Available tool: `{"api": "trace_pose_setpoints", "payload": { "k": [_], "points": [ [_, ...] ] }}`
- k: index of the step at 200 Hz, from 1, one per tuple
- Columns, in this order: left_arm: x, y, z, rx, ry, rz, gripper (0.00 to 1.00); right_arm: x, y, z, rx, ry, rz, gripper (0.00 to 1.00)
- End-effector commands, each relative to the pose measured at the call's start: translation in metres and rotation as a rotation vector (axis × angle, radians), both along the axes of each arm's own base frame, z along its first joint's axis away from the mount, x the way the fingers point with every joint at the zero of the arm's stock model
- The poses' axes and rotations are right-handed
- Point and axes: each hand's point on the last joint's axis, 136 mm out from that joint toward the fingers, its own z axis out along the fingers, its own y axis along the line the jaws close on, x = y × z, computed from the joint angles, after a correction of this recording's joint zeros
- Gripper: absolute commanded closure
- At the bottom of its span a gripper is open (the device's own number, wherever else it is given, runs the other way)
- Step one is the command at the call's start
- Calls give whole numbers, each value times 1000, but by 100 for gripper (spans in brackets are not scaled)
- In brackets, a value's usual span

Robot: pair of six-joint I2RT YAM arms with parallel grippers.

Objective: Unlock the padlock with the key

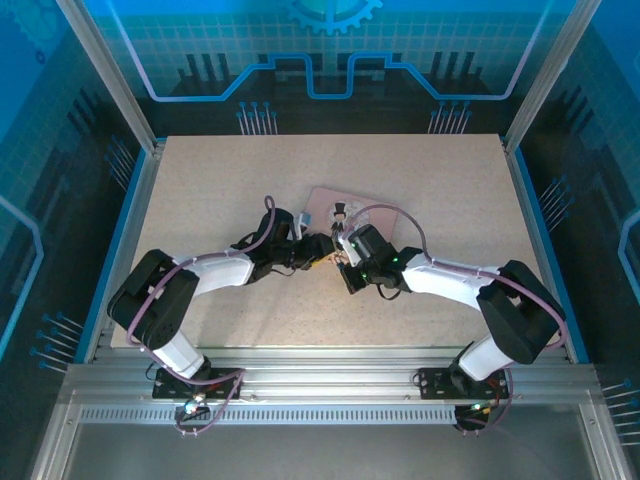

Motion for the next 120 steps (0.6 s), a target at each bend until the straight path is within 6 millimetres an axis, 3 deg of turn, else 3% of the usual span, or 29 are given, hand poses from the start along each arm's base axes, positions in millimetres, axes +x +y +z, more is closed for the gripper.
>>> {"api": "trace_pose_setpoints", "payload": {
  "k": [1,75,120],
  "points": [
    [-16,-16,-7,-15,38,-63,53,0,3,10,30,9,-4,100],
    [-22,-23,-28,27,95,-65,67,-2,13,7,35,-4,12,100],
    [-18,-26,-37,47,106,-66,89,-5,18,12,61,-22,31,100]
  ]
}}
